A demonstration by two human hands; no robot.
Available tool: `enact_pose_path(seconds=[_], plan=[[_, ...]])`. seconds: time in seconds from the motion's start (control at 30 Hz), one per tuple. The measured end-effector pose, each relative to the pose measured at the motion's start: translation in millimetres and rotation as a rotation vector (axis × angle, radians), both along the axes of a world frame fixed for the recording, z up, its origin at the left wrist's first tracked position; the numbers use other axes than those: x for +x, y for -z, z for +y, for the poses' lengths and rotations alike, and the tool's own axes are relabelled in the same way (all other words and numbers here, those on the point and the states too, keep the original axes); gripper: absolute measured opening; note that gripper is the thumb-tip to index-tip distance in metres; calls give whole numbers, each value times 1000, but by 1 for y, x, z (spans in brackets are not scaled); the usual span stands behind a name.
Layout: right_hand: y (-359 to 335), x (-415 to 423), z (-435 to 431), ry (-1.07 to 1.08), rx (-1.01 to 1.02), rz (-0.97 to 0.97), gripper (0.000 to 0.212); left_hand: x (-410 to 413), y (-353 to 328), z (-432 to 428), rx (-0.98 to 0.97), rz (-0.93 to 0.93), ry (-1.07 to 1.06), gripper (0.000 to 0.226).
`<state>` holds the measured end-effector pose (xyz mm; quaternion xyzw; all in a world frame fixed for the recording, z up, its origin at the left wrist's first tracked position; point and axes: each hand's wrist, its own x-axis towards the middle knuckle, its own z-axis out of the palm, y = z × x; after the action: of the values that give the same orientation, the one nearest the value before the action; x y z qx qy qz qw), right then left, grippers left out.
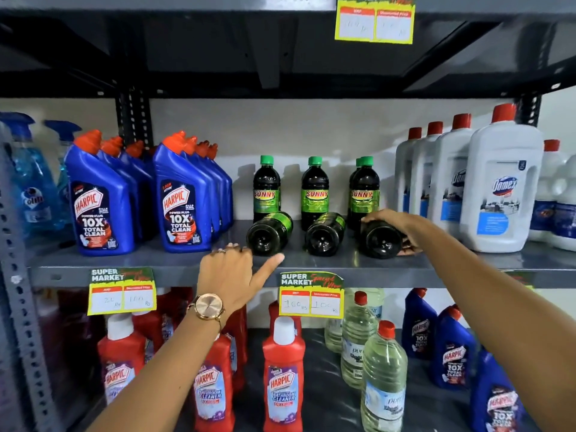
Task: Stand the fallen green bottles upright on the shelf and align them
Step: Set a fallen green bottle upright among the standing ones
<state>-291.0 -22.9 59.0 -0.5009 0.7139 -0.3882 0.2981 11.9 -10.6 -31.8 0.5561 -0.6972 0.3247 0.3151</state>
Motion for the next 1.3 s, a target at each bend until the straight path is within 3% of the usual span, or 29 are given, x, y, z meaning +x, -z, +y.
enact_pose_path(seconds=[0.1, 0.17, 0.37, 0.47, 0.6, 0.77, 0.83, 0.97, 1.1, 1.17, 1.3], plan=[[12, -8, -6, 52, -173, -185, 72, 14, -1, -4, -54, -57, 84, 89], [16, -10, -8, 138, -279, -209, 84, 17, -1, -4, -83, -28, 115, 84], [18, -1, -11, 330, -575, 114, 77, 9, 2, -1, -108, 95, 74, 67], [21, 5, -13, 324, -570, 214, 83, 9, 3, -4, -93, 103, 63, 68], [15, 10, -24, 288, -496, 153, 92, 8, 5, -5, -126, 113, 64, 65], [25, 14, -29, 234, -478, 1, 64, 7, 6, -4, -165, 122, 72, 62], [27, 12, -28, 218, -477, -72, 62, 8, 7, -4, -172, 124, 76, 62], [31, 0, -32, 256, -452, -27, 77, 7, 6, -3, -159, 121, 75, 63], [31, 7, -31, 277, -463, 93, 110, 7, 6, -3, -161, 110, 77, 64], [32, 8, -36, 246, -486, 87, 103, 7, 6, -4, -170, 111, 84, 64], [34, 0, -42, 224, -470, 69, 64, 7, 6, -4, -179, 116, 97, 61]])
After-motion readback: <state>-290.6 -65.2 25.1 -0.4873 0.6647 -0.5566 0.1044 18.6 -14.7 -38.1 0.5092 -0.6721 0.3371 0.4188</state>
